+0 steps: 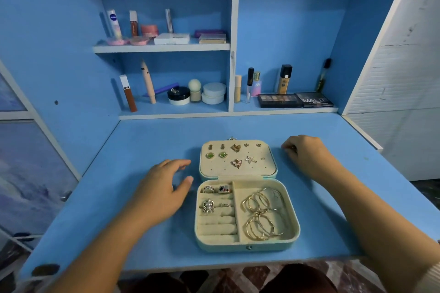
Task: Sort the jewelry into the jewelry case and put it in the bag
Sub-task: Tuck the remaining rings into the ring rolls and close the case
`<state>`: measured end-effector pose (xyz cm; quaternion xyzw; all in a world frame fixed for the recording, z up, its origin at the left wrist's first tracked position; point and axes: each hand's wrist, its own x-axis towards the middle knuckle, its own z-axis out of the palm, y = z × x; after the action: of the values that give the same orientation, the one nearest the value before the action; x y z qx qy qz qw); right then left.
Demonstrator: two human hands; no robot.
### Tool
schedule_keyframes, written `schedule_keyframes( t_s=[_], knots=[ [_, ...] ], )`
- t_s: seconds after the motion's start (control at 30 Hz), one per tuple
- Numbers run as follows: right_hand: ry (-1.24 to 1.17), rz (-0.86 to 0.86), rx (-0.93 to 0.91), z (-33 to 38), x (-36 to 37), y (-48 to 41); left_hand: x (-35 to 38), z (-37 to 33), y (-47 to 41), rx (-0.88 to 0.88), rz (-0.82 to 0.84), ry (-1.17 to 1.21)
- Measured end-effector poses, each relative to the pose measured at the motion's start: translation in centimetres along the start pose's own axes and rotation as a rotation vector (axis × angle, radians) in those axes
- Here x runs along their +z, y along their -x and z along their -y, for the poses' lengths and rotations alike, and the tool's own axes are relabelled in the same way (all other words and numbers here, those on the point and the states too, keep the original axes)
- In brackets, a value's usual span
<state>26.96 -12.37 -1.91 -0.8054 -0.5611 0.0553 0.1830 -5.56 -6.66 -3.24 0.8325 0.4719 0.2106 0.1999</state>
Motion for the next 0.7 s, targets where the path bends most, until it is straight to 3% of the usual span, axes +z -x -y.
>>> schedule_keyframes(
  t_s=[0.1,0.23,0.5,0.7],
  knots=[
    [-0.125,-0.040,-0.039,1.3,0.3,-0.6,-0.9,-1.5,-4.5,-0.015,-0.009,0.174],
    [-0.286,-0.092,-0.030,1.5,1.0,-1.2,-0.7,-3.2,-11.1,0.036,0.044,0.169],
    [-0.143,-0.139,-0.255,-0.3,2.8,-1.4,2.0,-3.9,-18.8,0.073,0.444,0.094],
    [-0.169,-0.096,-0.262,-0.6,2.4,-1.7,3.1,-4.4,-19.5,0.173,0.548,-0.022]
  ],
)
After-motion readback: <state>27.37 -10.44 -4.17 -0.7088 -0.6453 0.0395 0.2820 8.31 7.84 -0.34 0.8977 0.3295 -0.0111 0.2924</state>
